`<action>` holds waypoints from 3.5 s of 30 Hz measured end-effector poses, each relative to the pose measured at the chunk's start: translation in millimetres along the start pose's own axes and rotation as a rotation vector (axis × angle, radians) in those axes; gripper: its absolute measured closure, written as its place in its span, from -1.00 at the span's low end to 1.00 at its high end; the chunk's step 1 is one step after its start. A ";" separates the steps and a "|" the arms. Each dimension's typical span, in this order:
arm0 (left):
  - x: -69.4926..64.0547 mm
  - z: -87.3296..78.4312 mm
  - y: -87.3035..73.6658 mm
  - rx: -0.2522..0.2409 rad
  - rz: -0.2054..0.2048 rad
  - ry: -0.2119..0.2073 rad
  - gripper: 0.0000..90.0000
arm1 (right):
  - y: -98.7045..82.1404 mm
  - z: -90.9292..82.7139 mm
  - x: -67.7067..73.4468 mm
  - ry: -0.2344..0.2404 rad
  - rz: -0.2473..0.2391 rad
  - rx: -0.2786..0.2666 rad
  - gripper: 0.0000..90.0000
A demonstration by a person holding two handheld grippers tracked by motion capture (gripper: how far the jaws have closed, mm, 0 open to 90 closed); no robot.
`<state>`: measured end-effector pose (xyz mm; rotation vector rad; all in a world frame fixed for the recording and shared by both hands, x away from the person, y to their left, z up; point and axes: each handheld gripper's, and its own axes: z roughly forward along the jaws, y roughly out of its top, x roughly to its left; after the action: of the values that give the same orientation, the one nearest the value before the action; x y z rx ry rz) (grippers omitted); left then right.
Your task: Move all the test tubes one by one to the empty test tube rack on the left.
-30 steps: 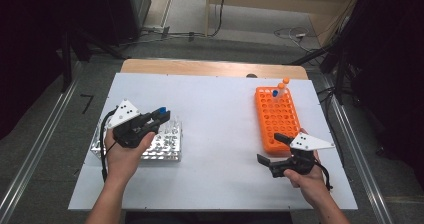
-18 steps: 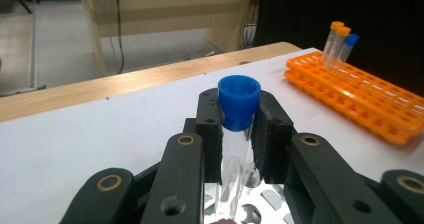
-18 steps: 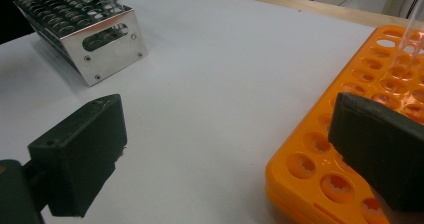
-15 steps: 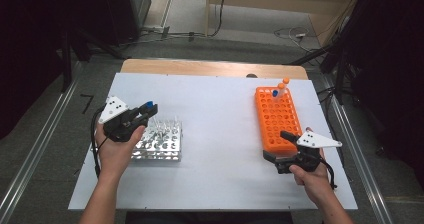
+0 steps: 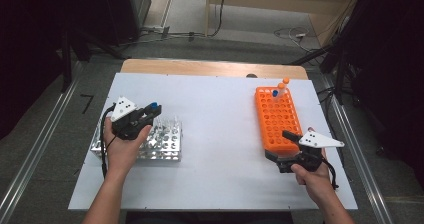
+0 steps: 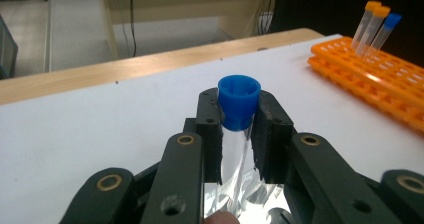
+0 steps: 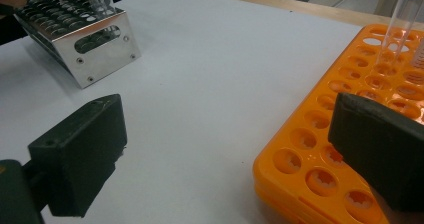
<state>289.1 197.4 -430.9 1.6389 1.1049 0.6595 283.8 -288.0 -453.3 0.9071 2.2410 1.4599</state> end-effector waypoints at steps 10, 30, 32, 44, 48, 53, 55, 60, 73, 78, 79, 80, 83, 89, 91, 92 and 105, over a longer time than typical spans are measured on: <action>-3.8 5.7 -7.8 0.094 0.009 0.011 0.70 | -1.6 1.5 -2.6 -0.009 0.003 0.008 -0.98; -4.2 -8.4 -9.7 0.072 -0.101 -0.101 -0.05 | 13.3 11.6 -23.4 -0.086 0.074 -0.020 -0.97; -6.1 -11.3 -10.5 0.061 -0.100 -0.136 -0.12 | 17.1 14.7 -28.2 -0.100 0.078 -0.014 -0.97; -19.0 -24.9 -15.5 0.033 -0.080 -0.221 -0.84 | 32.6 47.1 -65.0 -0.173 0.111 0.030 -0.92; -21.1 -26.5 -15.4 0.021 -0.085 -0.230 -0.96 | 38.4 57.5 -72.4 -0.191 0.124 0.040 -0.88; -23.1 -27.5 -15.3 0.025 -0.082 -0.228 -0.97 | 45.1 71.3 -78.8 -0.211 0.126 0.056 -0.74; -23.4 -27.8 -15.5 0.026 -0.083 -0.226 -0.97 | 47.6 77.1 -81.8 -0.216 0.126 0.072 -0.68; -24.0 -29.7 -15.2 0.023 -0.079 -0.224 -0.97 | 52.2 88.8 -89.1 -0.273 0.144 0.094 -0.20; -25.5 -30.8 -14.8 0.022 -0.077 -0.213 -0.96 | 57.4 106.8 -100.3 -0.347 0.185 0.203 0.59; -28.1 -30.0 -14.3 0.025 -0.071 -0.214 -0.96 | 57.1 105.5 -98.9 -0.364 0.174 0.191 0.66; -28.8 -30.0 -14.2 0.025 -0.069 -0.215 -0.96 | 56.9 104.3 -98.3 -0.365 0.171 0.180 0.66; -29.4 -29.9 -14.0 0.024 -0.067 -0.215 -0.96 | 56.8 102.9 -97.5 -0.367 0.165 0.169 0.66; -31.9 -30.2 -12.6 0.020 -0.062 -0.218 -0.96 | 56.7 98.4 -94.5 -0.378 0.149 0.142 0.66; -39.6 -29.5 -8.7 0.016 -0.048 -0.240 -0.96 | 62.7 80.9 -88.8 -0.362 0.125 0.058 0.66; -42.7 -29.1 -7.5 0.014 -0.041 -0.248 -0.96 | 65.8 75.5 -85.1 -0.348 0.113 0.040 0.66; -44.2 -28.8 -6.9 0.011 -0.039 -0.250 -0.96 | 66.9 73.1 -82.6 -0.342 0.110 0.033 0.66; -60.4 -22.1 -5.0 0.023 -0.009 -0.289 -0.96 | 61.9 54.3 -39.2 -0.215 0.056 -0.031 0.66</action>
<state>242.9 153.2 -422.5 1.6860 0.9116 0.3897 364.9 -258.6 -423.8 1.0705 2.0480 1.3458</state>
